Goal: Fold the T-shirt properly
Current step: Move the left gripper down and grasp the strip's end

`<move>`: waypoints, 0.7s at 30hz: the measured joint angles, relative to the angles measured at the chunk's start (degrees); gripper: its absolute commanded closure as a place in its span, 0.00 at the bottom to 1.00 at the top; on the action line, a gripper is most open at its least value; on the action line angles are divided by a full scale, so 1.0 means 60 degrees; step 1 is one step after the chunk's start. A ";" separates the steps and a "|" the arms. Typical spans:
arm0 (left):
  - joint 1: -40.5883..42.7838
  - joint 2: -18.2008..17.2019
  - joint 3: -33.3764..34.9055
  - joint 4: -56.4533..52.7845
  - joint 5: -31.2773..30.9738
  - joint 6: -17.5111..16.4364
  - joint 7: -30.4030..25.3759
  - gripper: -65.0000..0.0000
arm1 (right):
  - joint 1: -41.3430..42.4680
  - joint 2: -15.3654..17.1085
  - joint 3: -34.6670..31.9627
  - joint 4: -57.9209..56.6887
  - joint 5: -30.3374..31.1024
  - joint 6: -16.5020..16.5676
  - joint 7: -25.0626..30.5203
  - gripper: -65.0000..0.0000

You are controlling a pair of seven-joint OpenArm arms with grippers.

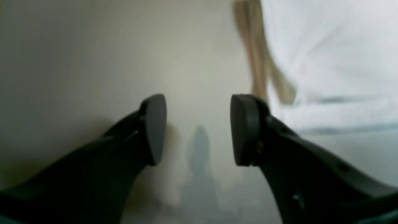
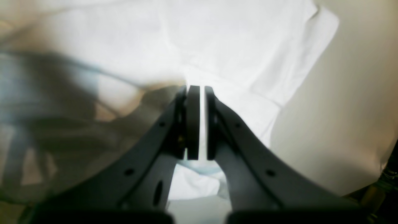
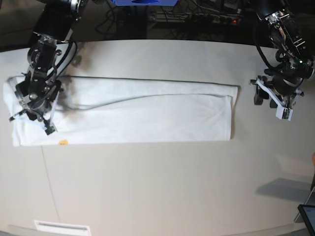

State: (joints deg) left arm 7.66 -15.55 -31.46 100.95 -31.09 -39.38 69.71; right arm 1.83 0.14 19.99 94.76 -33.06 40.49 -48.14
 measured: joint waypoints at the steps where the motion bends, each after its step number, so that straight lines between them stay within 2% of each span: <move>1: -0.0168 -0.0004 -0.0375 -0.0364 -0.0273 -0.0062 0.0372 0.48 | -0.0051 -0.0004 0.0000 0.0000 0.0007 0.0000 0.0007 0.95; 4: -0.0321 -0.0142 -0.1523 -0.0798 -0.1308 -0.0055 0.0452 0.48 | -0.0117 0.0000 -0.0004 0.0000 0.0004 0.0000 0.0004 0.95; 9: -0.0321 -0.0674 -0.1555 -0.0739 -0.2532 -0.0058 0.0652 0.49 | -0.0095 0.0000 -0.0007 0.0000 0.0004 0.0000 0.0004 0.95; 16: -0.0364 -0.0521 -0.1632 -0.0729 -0.2761 -0.0058 0.0663 0.48 | -0.0098 -0.0004 -0.0007 -0.0004 0.0011 0.0000 0.0007 0.95; 18: -0.0372 -0.0415 -0.1617 -0.0729 -0.2769 -0.0058 0.0678 0.38 | -0.0127 0.0004 -0.0007 -0.0004 0.0004 -0.0004 0.0011 0.95; 20: -0.0372 -0.0375 -0.1614 -0.0729 -0.2769 -0.0058 0.0692 0.18 | -0.0219 0.0000 -0.0007 -0.0007 0.0004 0.0000 0.0000 0.95; 21: -0.0375 -0.0379 -0.1621 -0.0729 -0.2761 -0.0055 0.0685 0.11 | -0.0255 0.0000 -0.0007 -0.0011 0.0004 0.0004 -0.0004 0.95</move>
State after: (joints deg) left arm 5.41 -17.82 -41.19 96.57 -47.66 -39.70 73.82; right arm 0.30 0.14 19.94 94.70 -33.04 40.51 -48.16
